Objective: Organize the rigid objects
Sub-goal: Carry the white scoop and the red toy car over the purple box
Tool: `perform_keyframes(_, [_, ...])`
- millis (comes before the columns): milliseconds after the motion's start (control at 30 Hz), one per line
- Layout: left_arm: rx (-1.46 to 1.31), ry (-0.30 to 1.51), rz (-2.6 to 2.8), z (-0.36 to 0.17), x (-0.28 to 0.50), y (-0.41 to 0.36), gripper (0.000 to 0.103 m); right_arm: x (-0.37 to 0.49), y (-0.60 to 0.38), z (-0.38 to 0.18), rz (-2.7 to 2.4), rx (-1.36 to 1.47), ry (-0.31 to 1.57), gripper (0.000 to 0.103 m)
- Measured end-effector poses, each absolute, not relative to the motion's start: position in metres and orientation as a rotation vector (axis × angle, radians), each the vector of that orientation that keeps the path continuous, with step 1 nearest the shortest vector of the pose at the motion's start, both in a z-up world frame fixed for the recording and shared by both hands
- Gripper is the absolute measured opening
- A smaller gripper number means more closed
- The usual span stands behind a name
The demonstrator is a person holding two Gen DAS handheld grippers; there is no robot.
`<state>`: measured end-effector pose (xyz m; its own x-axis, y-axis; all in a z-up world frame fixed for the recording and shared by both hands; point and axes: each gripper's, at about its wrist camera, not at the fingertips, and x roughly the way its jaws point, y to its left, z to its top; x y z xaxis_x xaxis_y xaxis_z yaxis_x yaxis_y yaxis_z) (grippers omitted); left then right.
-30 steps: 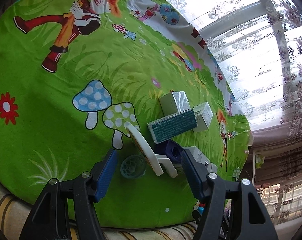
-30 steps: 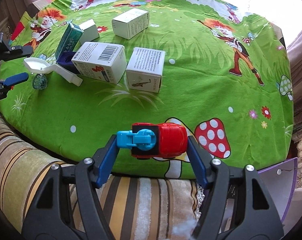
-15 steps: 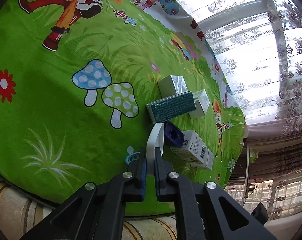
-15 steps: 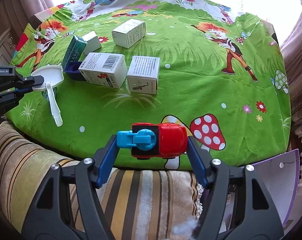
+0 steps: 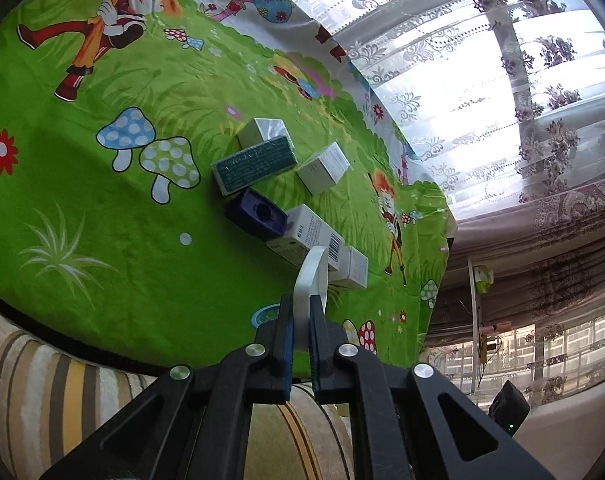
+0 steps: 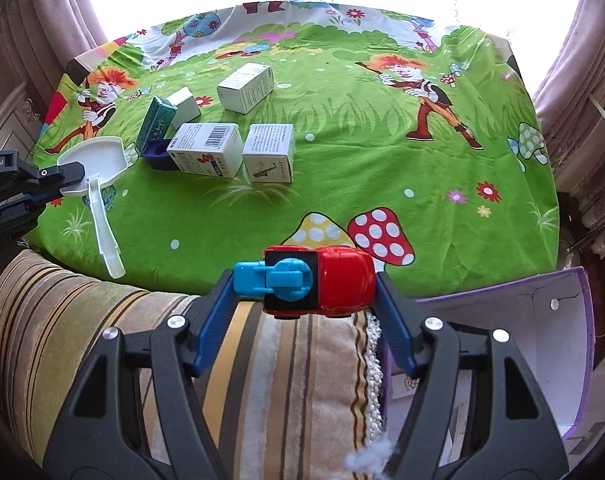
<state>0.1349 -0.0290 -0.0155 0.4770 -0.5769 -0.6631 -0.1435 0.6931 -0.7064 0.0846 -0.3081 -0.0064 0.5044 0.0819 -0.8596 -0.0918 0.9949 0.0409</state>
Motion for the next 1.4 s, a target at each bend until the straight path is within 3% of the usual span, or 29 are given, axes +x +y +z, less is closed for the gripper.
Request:
perform_keyframes(700, [-0.535, 1.16, -0.575, 0.005, 0.106, -0.189, 0.007, 0.025, -0.458, -0.006, -0.131, 0.172, 1.021, 0.071])
perform_keyframes(1067, [-0.38, 1.233, -0.7, -0.001, 0.092, -0.27, 0.007, 0.017, -0.546, -0.049, -0.286, 0.27, 1.083, 0.071])
perform_keyframes(1400, [-0.302, 1.286, -0.716, -0.017, 0.083, -0.295, 0.007, 0.034, -0.6, -0.096, -0.383, 0.366, 1.157, 0.071])
